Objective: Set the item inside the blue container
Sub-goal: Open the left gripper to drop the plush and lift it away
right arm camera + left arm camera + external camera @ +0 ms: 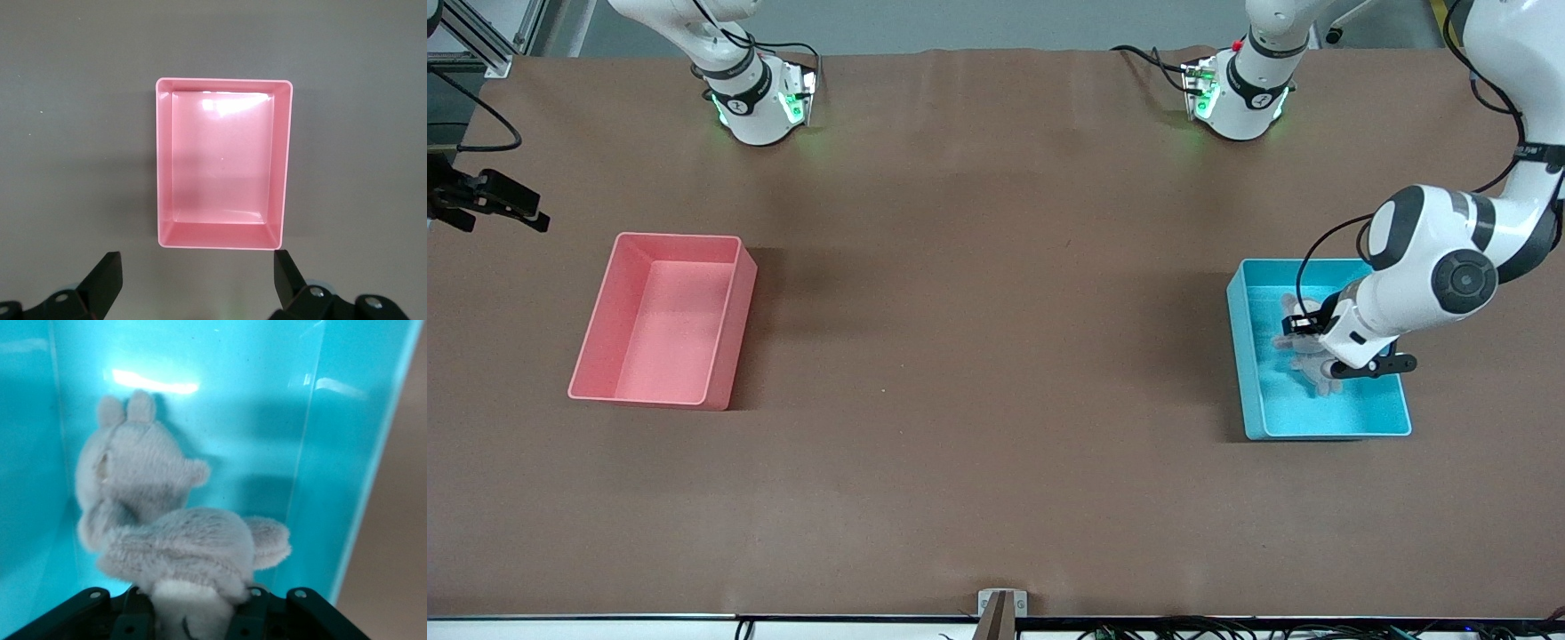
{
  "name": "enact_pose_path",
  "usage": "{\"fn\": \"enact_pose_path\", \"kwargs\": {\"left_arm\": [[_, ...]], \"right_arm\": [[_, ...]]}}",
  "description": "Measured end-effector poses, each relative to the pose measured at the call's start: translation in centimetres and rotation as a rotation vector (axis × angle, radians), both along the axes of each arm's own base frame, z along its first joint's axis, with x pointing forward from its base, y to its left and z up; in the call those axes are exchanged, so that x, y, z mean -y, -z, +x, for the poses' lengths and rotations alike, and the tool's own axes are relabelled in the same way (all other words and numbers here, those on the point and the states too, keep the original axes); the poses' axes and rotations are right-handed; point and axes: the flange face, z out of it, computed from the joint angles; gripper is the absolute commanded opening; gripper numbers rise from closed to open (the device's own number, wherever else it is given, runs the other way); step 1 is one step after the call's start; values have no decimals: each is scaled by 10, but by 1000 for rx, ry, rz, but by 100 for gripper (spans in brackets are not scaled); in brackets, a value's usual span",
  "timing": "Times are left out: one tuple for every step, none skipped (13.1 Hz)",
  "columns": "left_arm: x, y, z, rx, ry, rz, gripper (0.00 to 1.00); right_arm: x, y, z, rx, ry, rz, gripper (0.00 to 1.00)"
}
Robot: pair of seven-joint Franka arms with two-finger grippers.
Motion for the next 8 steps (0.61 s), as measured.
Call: {"fn": "enact_pose_path", "kwargs": {"left_arm": [[-1,10,1,-4,5,-5,18],[-3,16,2,-8,7,-12,19],[-4,21,2,-14,7,-18,19],[-4,25,2,-18,11,-20,20],[-4,27,2,-20,15,-19,28],[-4,29,2,-21,17,-16,57],[-4,29,2,-22,17,-15,94],[-4,29,2,-21,17,-15,100]], "right_arm": [[0,0,0,-2,0,1,100],[-1,0,0,-3,-1,2,100],[-2,0,0,-3,-3,2,100],[-3,0,0,-3,-5,2,100],[-4,0,0,-2,-8,2,100],[-5,0,0,-2,-9,2,100],[-5,0,0,-2,-10,2,100],[-5,0,0,-2,-12,2,100]]}}
